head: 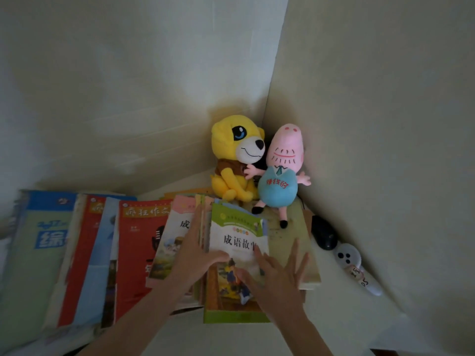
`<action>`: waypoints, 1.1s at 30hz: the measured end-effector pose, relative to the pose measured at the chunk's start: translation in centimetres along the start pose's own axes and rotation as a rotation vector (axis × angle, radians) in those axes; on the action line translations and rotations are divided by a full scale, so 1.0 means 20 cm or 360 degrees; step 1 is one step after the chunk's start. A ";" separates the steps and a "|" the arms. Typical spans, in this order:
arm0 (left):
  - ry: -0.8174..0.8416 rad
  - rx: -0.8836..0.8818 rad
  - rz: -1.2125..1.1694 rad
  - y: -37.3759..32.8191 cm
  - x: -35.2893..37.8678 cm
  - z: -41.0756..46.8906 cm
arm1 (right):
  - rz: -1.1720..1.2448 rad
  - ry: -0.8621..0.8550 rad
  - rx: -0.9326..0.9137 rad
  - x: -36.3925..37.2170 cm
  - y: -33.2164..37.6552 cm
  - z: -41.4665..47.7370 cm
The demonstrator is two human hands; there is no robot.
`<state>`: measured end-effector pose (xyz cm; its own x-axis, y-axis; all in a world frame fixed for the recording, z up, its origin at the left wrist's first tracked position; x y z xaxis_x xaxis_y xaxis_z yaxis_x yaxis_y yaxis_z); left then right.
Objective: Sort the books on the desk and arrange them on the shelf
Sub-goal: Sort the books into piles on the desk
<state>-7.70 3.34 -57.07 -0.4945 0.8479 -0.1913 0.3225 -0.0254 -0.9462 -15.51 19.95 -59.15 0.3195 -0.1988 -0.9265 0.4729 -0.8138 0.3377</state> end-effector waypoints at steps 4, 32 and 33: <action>-0.0108 -0.0070 -0.0122 0.04 -0.16 0.00 | 0.0276 0.0133 -0.0010 0.07 0.09 0.00; -0.0201 -0.0188 0.0363 0.18 -0.64 -0.14 | 0.1022 0.0179 0.0054 0.03 0.55 0.01; -0.0185 -0.0168 0.0354 0.18 -0.64 -0.14 | 0.1020 0.0162 0.0074 0.00 0.55 0.06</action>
<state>2.03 -6.18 -57.33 -0.4892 0.7612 -0.4258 0.5131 -0.1436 -0.8462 -11.27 10.41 -55.65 0.6040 -0.6016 -0.5227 0.1276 -0.5744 0.8086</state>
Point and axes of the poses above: each hand's wrist, its own z-axis towards the middle knuckle, its own x-axis out of the palm, y = z × x, the point moved 6 cm from there along z, towards the middle knuckle, and after that the axes turned 1 degree about x, right-handed, at the moved point
